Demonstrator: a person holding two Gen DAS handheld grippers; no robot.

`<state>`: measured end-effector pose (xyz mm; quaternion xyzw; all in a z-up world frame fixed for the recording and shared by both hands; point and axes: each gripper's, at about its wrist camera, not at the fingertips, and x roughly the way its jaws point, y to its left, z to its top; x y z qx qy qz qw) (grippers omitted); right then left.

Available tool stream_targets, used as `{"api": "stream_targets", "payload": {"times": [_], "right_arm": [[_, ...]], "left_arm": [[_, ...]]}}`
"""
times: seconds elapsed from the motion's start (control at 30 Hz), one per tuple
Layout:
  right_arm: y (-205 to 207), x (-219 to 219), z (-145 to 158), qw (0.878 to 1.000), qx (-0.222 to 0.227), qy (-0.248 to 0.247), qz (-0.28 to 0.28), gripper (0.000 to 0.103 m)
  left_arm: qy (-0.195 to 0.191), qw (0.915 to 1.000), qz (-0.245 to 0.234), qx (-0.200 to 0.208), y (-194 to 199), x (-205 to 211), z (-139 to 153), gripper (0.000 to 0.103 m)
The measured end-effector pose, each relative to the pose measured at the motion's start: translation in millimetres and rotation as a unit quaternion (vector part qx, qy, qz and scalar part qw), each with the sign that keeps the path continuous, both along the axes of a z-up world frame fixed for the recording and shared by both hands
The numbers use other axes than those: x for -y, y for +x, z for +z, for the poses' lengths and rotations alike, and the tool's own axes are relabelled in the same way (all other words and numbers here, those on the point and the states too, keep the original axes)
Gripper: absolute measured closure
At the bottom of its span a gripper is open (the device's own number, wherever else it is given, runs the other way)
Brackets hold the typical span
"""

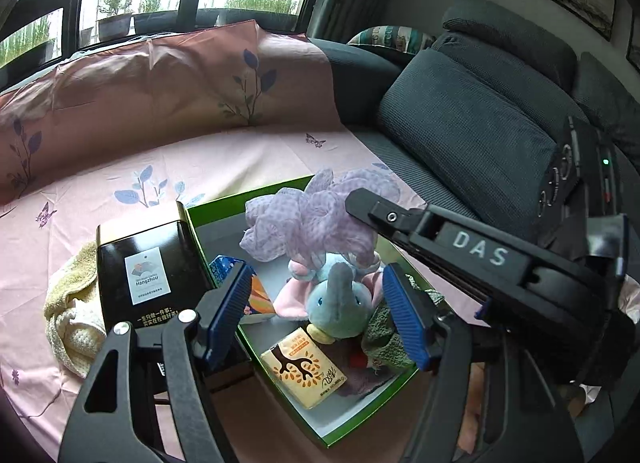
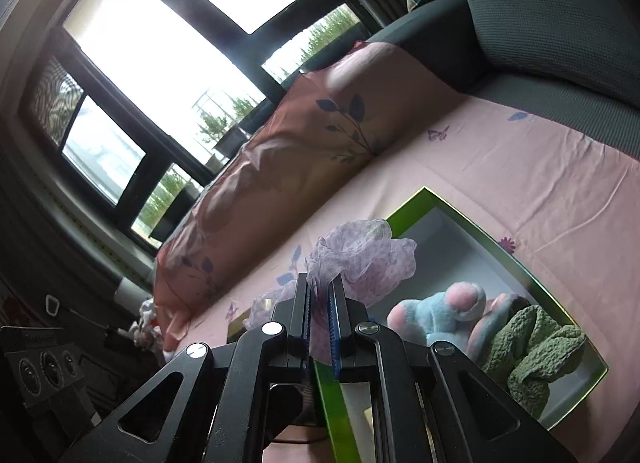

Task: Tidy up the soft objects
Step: 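Carry the bath puff with the right tool over the box, then lower the bath puff into the box and open the right tool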

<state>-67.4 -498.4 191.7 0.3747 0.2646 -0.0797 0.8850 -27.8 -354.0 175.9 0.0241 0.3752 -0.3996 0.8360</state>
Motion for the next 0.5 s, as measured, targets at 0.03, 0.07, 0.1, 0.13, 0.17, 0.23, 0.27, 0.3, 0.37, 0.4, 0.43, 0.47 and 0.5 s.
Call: {"api": "stream_targets", "payload": {"times": [0.03,0.07,0.1,0.13,0.17,0.23,0.27,0.3,0.37,0.4,0.43,0.47,0.5], "right_arm": [[3.1,2.6,-6.3,1.000,-0.011,0.001,-0.006,0.094],[5.7,5.7,-12.3,1.000,-0.018,0.007,-0.011,0.094],[6.5,9.1,-17.8,1.000,-0.021,0.015,-0.012,0.094],[8.2,10.8,-22.1,0.999,-0.025,0.021,-0.014,0.094],[9.8,11.6,-24.9,0.999,-0.033,0.024,-0.018,0.094],[7.8,14.1,-28.0,0.998,-0.047,0.023,-0.029,0.094],[7.8,13.2,-26.9,0.998,-0.055,0.018,-0.032,0.094],[7.4,12.7,-25.2,0.997,-0.064,0.012,-0.036,0.091],[3.3,10.7,-19.5,0.997,-0.066,-0.002,-0.043,0.078],[0.3,9.6,-16.6,0.997,-0.061,-0.009,-0.042,0.066],[-3.9,7.9,-13.5,0.997,-0.057,-0.015,-0.044,0.054],[-8.6,6.3,-9.8,0.997,-0.052,-0.018,-0.048,0.048],[-13.2,4.9,-6.7,0.997,-0.046,-0.020,-0.055,0.040]], "left_arm": [[0.000,1.0000,-0.001,-0.002,-0.6,0.9,-1.2,0.037],[0.003,1.0000,0.000,-0.004,-0.6,1.7,-2.4,0.037],[0.004,1.0000,0.003,-0.006,-0.5,1.4,-3.4,0.037],[0.006,0.9999,0.006,-0.007,-0.8,0.6,-4.3,0.037],[0.010,0.9999,0.009,-0.006,-1.6,0.1,-4.7,0.037],[0.017,0.9997,0.016,0.001,-3.8,-3.6,-3.9,0.037],[0.017,0.9997,0.018,0.005,-5.2,-7.1,-2.8,0.037],[0.019,0.9996,0.020,0.008,-7.4,-10.6,-1.5,0.035],[0.022,0.9994,0.024,0.015,-10.4,-19.0,2.0,0.034],[0.023,0.9991,0.028,0.020,-12.6,-24.4,3.1,0.032],[0.024,0.9987,0.034,0.027,-14.8,-30.9,4.3,0.028],[0.024,0.9984,0.040,0.033,-17.9,-38.4,5.0,0.026],[0.025,0.9981,0.042,0.039,-20.6,-46.4,5.2,0.021]]}}
